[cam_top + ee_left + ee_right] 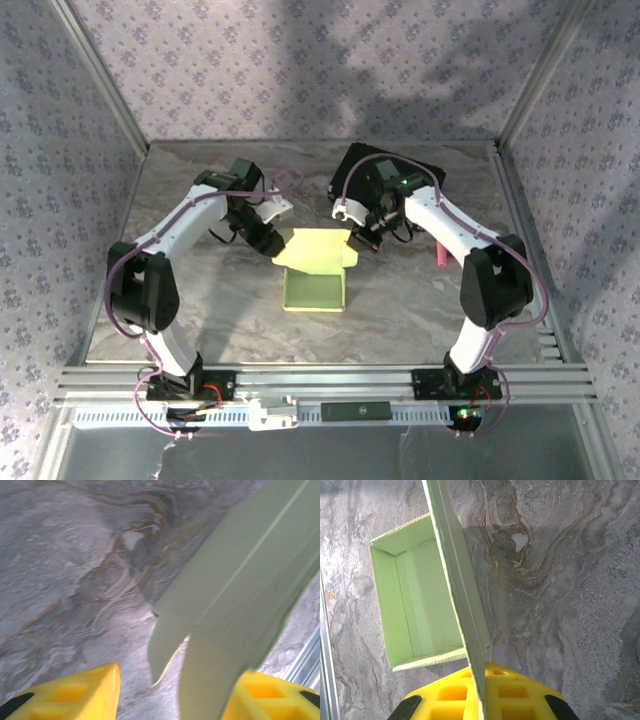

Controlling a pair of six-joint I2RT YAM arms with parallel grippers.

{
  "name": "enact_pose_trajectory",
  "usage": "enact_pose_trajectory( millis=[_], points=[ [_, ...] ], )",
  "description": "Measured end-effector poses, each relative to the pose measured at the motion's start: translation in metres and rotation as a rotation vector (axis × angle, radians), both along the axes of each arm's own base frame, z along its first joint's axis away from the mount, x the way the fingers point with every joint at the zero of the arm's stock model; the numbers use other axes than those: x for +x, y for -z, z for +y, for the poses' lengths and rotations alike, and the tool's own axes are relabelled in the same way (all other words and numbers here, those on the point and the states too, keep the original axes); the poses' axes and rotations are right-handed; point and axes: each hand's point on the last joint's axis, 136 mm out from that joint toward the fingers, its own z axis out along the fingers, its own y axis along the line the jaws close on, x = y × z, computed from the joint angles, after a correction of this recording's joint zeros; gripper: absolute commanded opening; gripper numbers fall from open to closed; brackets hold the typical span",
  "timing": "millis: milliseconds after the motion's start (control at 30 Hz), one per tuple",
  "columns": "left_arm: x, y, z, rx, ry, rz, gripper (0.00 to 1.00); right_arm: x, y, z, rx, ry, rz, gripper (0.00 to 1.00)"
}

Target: Fold the paper box

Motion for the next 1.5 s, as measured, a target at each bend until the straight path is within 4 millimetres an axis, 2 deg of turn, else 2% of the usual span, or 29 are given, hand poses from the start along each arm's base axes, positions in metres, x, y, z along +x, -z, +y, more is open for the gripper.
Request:
enact_pose_trajectory(
  millis=[133,267,433,733,867,1000,1267,1500],
  points=[
    [-0.009,0.004,-0.008,-0.001,0.035,0.032,0.43,0.0,0.0,0.0,0.0,-0.001,0.0,0.0],
    [-0.005,0.001,-0.009,-0.001,0.036,0.026,0.37,0.0,0.0,0.0,0.0,-0.001,0.0,0.0],
    [-0.005,0.001,-0.007,0.018,0.034,0.021,0.22,0.0,0.0,0.0,0.0,-0.001,-0.001,0.0],
    [-0.005,0.001,-0.009,0.064,0.037,0.0,0.2,0.0,-0.001,0.0,0.001,0.002,-0.002,0.0],
    [-0.005,0.002,-0.01,0.09,0.027,-0.008,0.11,0.001,-0.002,-0.001,-0.003,0.018,0.001,0.0],
    [-0.003,0.003,-0.009,0.115,0.002,-0.019,0.06,0.001,-0.002,-0.001,-0.009,0.038,0.007,0.0],
    [0.006,0.005,-0.009,0.152,-0.051,-0.055,0.04,0.004,-0.009,-0.004,-0.024,0.089,-0.007,0.23],
    [0.01,0.004,-0.01,0.166,-0.063,-0.08,0.04,0.006,-0.023,-0.009,-0.031,0.13,-0.049,0.28]
  ],
)
